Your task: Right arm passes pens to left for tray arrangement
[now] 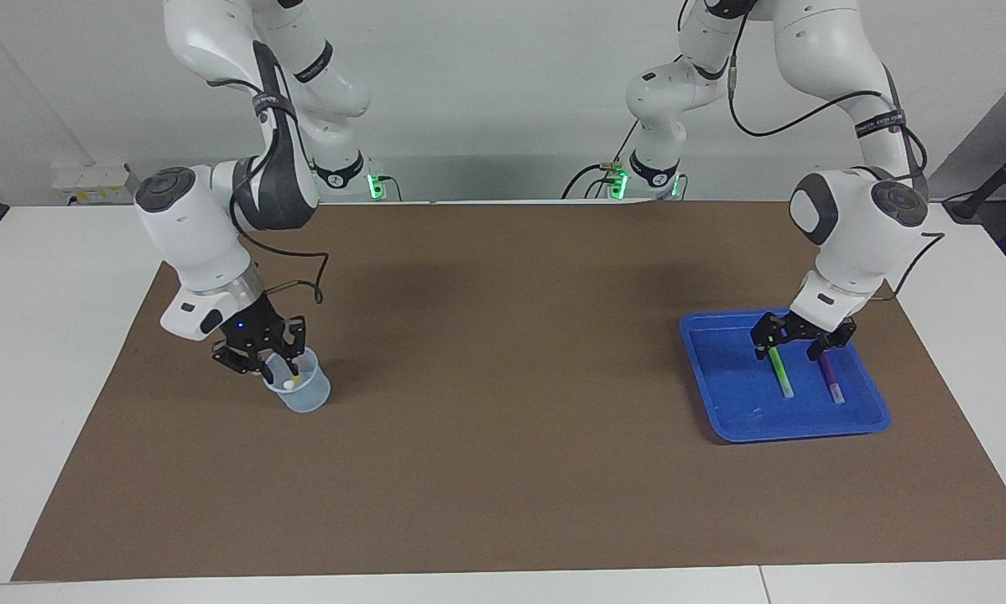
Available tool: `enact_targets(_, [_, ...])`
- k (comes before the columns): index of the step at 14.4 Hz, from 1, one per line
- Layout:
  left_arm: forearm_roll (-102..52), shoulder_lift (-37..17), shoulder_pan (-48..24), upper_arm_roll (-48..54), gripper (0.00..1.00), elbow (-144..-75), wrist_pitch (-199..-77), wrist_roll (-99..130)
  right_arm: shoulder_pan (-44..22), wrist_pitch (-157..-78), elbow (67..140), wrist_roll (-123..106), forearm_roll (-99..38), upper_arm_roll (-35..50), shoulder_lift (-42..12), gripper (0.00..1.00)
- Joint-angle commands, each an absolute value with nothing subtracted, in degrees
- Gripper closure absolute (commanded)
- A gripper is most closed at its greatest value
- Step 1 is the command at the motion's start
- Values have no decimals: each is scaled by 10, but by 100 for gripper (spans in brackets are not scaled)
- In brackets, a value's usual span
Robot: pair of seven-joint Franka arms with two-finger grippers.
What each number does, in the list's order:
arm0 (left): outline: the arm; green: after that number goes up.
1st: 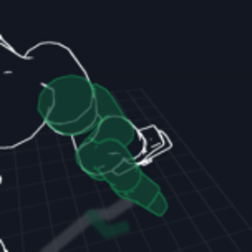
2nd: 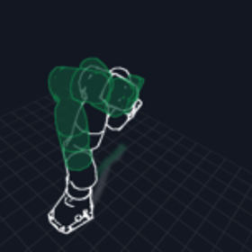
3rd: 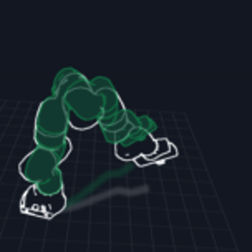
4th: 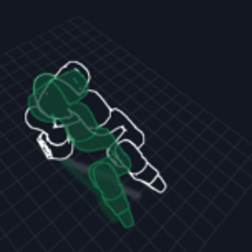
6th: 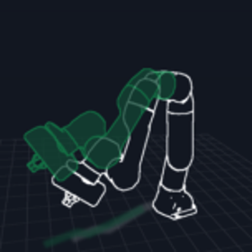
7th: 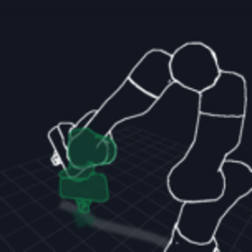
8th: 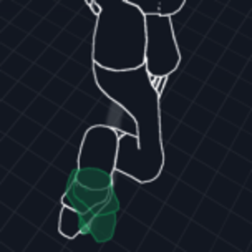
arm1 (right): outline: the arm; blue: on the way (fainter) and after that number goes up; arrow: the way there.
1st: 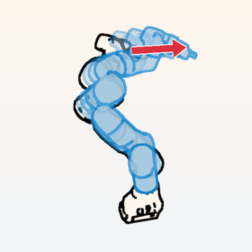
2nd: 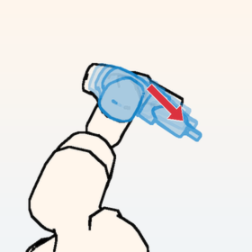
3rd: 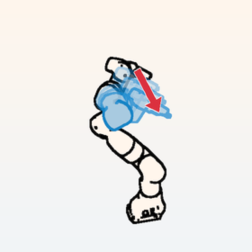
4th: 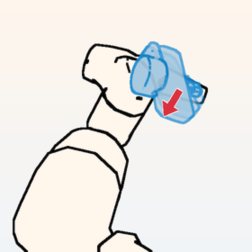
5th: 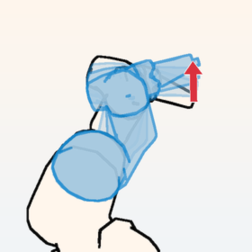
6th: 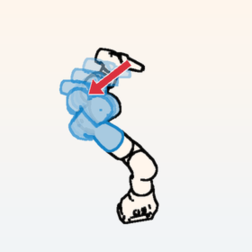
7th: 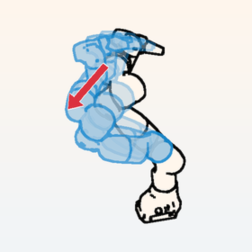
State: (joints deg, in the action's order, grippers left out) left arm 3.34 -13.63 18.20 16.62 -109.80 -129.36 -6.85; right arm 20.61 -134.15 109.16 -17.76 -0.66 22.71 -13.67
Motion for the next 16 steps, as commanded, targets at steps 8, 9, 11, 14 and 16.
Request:
enact_targets(8, [11,-123,187,162,0,-1105,-1284,-67,208,-1362,1098,-181,9,233,-148,60])
enact_targets(9, [11,-123,188,161,0,-1105,-1286,-67,208,-1365,1098,-181,9,232,-149,60])
enact_targets(11, [11,-123,192,162,0,-1105,-1286,-67,209,-1363,1097,-182,9,232,-149,60])
enact_targets(14, [-1,-123,181,163,0,-1107,-1279,-62,207,-1352,1093,-180,16,232,-149,60])
enact_targets(16, [-12,-120,174,163,0,-1107,-1273,-57,204,-1327,1085,-167,30,232,-148,60])
